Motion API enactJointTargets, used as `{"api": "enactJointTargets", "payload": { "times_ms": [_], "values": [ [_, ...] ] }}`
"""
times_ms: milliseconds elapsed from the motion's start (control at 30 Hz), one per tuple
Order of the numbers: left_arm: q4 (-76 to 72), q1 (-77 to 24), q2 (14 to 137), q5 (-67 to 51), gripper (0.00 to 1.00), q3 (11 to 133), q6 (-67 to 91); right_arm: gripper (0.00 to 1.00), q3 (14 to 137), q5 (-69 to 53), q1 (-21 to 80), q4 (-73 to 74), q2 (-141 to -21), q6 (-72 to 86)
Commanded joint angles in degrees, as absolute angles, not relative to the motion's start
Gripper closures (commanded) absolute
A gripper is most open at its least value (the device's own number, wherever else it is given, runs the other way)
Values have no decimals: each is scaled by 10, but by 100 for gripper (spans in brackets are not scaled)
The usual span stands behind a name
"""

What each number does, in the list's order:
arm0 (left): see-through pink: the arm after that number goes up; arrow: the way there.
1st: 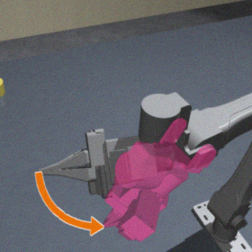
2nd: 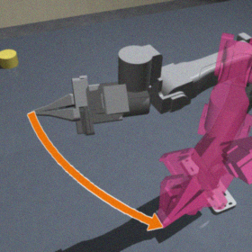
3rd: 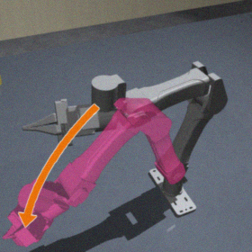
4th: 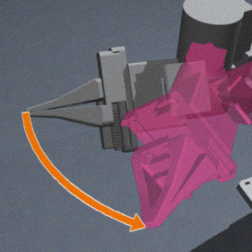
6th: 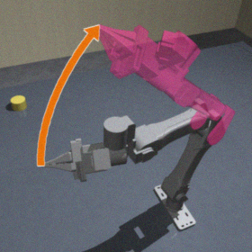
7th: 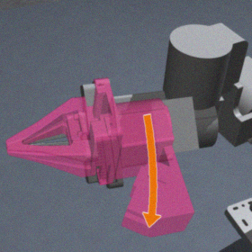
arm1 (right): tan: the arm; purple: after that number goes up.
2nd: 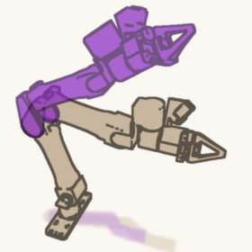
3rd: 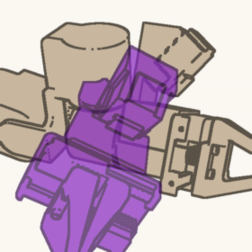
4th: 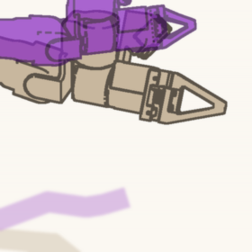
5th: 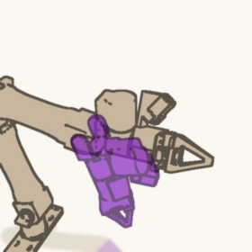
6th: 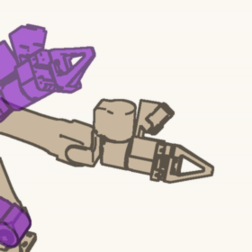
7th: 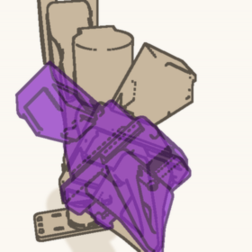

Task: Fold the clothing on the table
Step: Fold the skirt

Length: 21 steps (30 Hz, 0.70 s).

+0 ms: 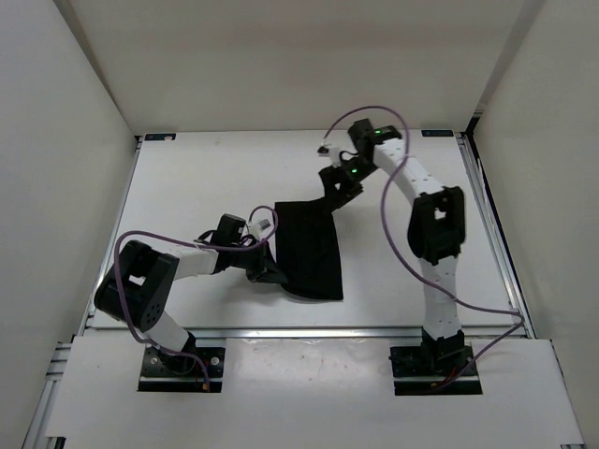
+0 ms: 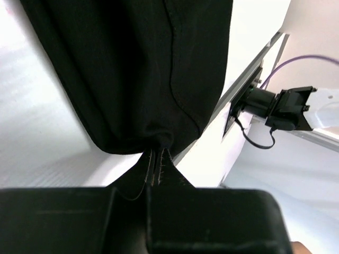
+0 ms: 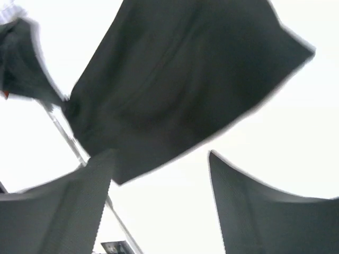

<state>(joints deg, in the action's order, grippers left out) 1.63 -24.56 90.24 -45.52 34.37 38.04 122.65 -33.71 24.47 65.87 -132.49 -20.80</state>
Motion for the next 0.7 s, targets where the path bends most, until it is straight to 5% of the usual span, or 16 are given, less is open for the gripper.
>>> {"api": "enactJointTargets", "payload": {
  "times_ms": [0, 100, 367, 667],
  "values": [
    [-30, -240, 894, -473, 100, 340, 386, 19, 1108, -436, 210, 678, -1162, -200],
    [-41, -250, 892, -475, 100, 333, 393, 8, 953, -453, 204, 651, -1066, -164],
    [-91, -246, 848, -482, 100, 285, 456, 17, 686, -495, 143, 486, -1030, 43],
    [-285, -279, 889, -459, 100, 311, 621, 16, 585, -524, 127, 382, -1030, 115]
  ]
}}
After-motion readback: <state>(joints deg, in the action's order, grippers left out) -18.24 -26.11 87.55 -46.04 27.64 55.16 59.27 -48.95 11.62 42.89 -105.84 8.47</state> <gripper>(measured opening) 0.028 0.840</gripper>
